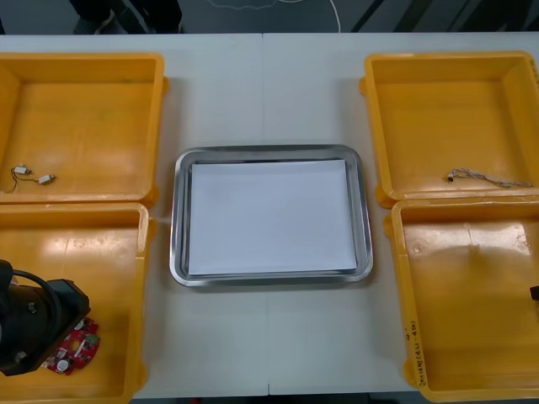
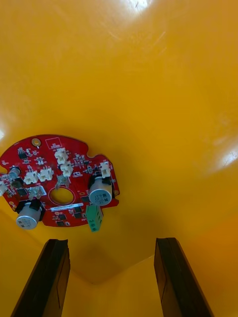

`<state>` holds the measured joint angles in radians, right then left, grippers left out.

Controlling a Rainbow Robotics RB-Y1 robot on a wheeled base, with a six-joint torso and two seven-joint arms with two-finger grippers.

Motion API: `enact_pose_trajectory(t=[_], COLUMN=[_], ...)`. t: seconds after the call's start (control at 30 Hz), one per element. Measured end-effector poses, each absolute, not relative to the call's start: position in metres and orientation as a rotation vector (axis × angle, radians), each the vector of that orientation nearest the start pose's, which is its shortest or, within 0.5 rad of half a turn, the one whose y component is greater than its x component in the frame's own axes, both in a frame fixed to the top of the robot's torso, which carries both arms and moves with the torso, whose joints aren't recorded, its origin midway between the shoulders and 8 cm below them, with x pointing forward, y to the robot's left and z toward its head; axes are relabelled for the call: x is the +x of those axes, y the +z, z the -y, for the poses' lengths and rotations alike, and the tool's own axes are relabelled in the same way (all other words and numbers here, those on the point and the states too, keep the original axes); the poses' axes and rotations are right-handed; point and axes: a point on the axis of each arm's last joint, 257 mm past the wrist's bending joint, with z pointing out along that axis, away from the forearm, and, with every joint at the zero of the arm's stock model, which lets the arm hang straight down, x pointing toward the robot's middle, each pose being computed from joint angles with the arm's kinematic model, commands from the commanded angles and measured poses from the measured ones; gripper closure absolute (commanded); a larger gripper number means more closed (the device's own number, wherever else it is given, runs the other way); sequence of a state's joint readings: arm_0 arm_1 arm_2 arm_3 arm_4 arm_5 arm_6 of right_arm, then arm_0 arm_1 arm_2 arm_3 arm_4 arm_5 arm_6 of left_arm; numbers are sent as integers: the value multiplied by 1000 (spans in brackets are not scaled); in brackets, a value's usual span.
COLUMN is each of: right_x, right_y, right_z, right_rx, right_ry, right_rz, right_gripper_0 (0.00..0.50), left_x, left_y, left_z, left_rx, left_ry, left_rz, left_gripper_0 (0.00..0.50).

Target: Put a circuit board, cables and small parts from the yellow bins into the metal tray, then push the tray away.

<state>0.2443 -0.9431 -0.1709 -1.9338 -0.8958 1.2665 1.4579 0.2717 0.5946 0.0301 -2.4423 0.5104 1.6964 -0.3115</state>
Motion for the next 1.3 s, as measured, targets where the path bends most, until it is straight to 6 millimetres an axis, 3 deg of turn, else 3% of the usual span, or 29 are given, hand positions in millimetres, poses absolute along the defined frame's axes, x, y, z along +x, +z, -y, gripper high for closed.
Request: enact_pose_trajectory(t=[0.4,0.7,1.3], right_x=[331,320,314], right_y=[-310,-320,-329], right_z=[460,464,470], right_rx=[27,51,21], right_ry=[-42,-35,-60], right_rz=[-2703,-2714,-2727], right_gripper_0=[0,0,0], left_x=[283,281,282], left_y=[-309,-326,-333], left_z=[-294,-301,-304], left_rx=[-1243,-1292,-1272], left_ry=[-250,-243,-239], left_rz=[-2489,-2490,-2505], left_gripper_0=[0,0,0])
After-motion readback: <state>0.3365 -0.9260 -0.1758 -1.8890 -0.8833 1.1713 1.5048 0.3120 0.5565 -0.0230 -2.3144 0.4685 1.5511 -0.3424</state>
